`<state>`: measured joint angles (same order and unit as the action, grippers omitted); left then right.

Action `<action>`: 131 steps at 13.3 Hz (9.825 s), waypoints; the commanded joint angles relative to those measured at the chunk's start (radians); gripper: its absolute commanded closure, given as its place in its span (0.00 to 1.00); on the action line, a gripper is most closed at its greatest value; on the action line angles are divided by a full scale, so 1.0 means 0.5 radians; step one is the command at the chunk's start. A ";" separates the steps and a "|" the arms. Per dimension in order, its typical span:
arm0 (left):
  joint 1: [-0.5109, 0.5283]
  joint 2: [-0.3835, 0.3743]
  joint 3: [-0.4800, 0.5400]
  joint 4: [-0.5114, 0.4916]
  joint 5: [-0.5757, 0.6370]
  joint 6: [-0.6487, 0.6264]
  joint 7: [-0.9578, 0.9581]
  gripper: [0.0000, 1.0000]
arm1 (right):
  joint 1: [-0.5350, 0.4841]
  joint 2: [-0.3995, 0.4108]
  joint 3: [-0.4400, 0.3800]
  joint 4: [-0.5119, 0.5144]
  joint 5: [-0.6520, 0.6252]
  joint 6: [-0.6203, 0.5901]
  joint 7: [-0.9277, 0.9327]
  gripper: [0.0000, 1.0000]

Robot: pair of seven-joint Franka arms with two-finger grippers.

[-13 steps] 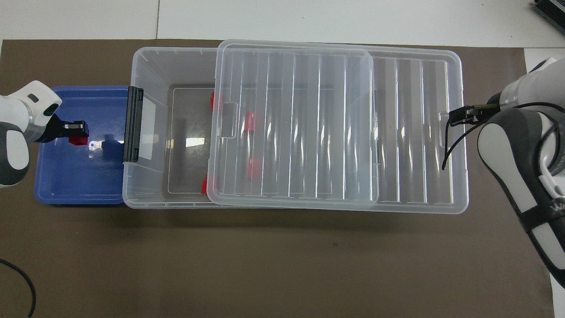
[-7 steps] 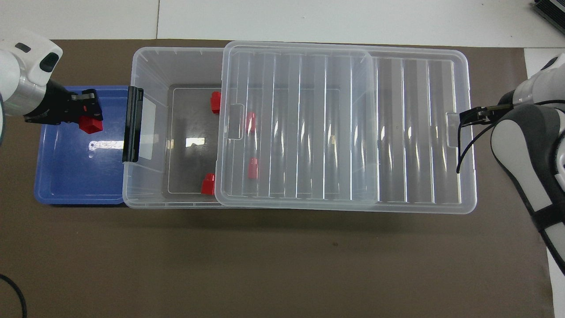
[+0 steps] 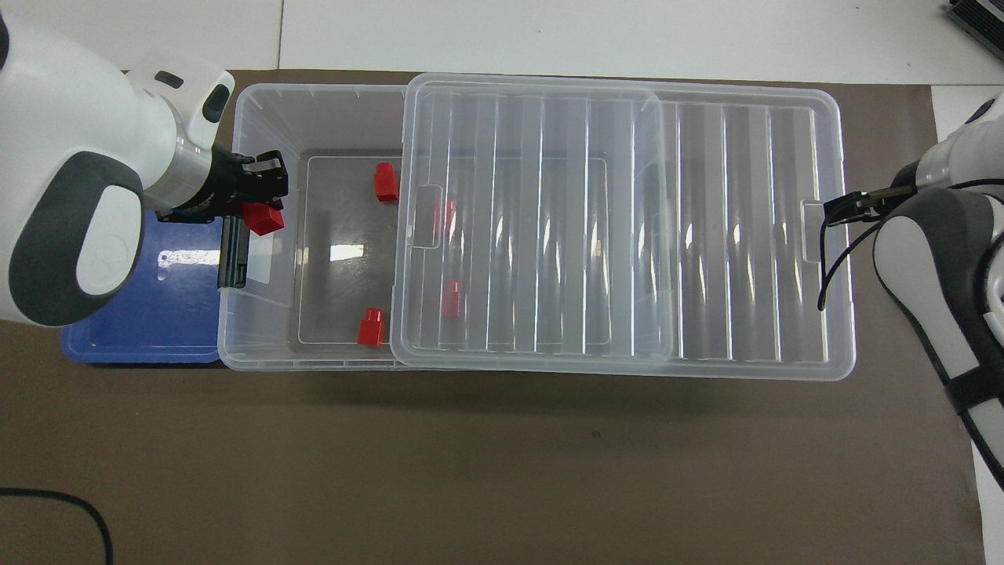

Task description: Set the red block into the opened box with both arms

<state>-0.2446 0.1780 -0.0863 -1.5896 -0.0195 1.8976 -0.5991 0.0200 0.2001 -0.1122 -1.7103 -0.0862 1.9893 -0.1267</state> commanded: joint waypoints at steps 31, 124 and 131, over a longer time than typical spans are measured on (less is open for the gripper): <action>-0.130 0.494 0.056 -0.539 0.340 1.105 -0.231 0.00 | 0.031 -0.529 0.132 0.199 0.151 -0.975 0.407 0.00; 0.416 -0.399 0.163 -0.045 0.024 -0.525 1.106 0.00 | 0.292 0.045 0.120 0.012 0.321 0.210 0.017 1.00; 0.434 -0.399 0.154 -0.042 0.021 -0.561 1.106 0.00 | 0.258 -0.289 0.090 0.061 0.080 -0.391 0.498 0.00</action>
<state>-0.0153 -0.0162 -0.0247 -1.6255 0.0019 1.6545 -0.0561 0.1557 0.1161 -0.0702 -1.6690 -0.0217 1.8609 0.0228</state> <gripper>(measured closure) 0.000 0.952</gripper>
